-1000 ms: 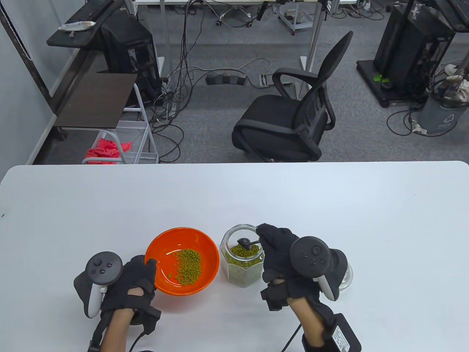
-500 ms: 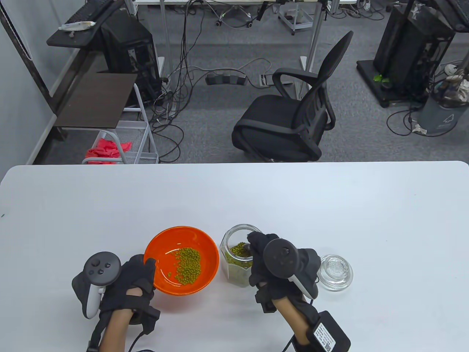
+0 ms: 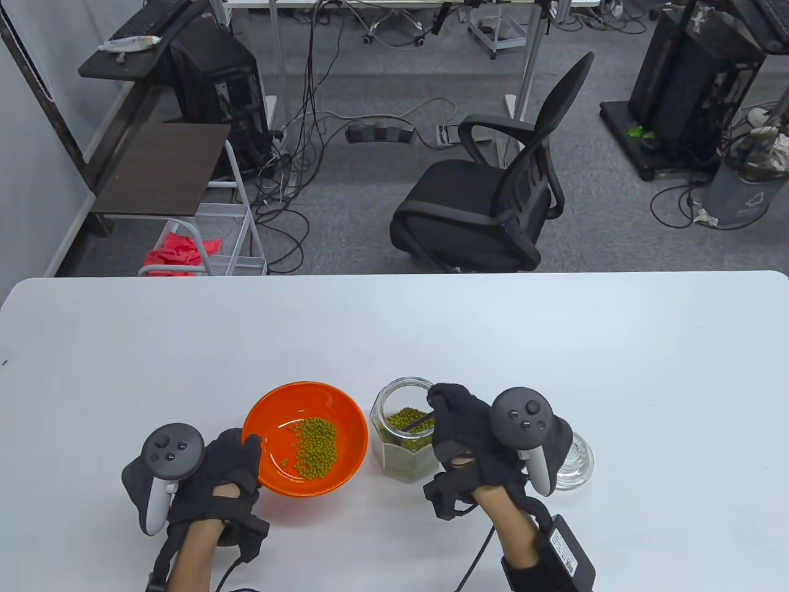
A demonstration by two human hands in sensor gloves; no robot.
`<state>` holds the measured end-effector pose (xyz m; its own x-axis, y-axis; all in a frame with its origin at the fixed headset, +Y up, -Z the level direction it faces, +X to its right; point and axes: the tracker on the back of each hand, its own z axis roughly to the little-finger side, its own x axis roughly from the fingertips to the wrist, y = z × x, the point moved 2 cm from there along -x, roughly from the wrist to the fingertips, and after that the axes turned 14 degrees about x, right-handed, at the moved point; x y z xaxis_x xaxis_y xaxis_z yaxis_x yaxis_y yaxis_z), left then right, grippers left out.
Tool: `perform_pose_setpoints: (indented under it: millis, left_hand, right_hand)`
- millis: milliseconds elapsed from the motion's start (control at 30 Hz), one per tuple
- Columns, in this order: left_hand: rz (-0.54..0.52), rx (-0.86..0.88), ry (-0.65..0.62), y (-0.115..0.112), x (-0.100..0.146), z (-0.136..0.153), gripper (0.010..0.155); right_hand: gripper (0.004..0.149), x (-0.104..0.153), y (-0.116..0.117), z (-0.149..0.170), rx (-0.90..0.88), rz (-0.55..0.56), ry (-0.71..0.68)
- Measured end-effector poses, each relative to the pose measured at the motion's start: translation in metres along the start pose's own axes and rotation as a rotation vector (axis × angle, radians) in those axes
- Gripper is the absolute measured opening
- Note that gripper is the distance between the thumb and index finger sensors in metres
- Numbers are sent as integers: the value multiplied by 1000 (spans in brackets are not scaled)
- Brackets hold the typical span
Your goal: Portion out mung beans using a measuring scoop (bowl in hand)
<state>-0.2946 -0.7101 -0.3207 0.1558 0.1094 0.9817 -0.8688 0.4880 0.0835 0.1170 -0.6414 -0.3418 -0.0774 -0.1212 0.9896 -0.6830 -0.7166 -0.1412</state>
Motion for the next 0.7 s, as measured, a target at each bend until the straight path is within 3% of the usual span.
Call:
perform_pose_setpoints:
  millis: [700]
  left_hand:
    - [0,-8,1,0,0,0,54]
  right_hand:
    - [40,-12,-26,46,-279,3,182]
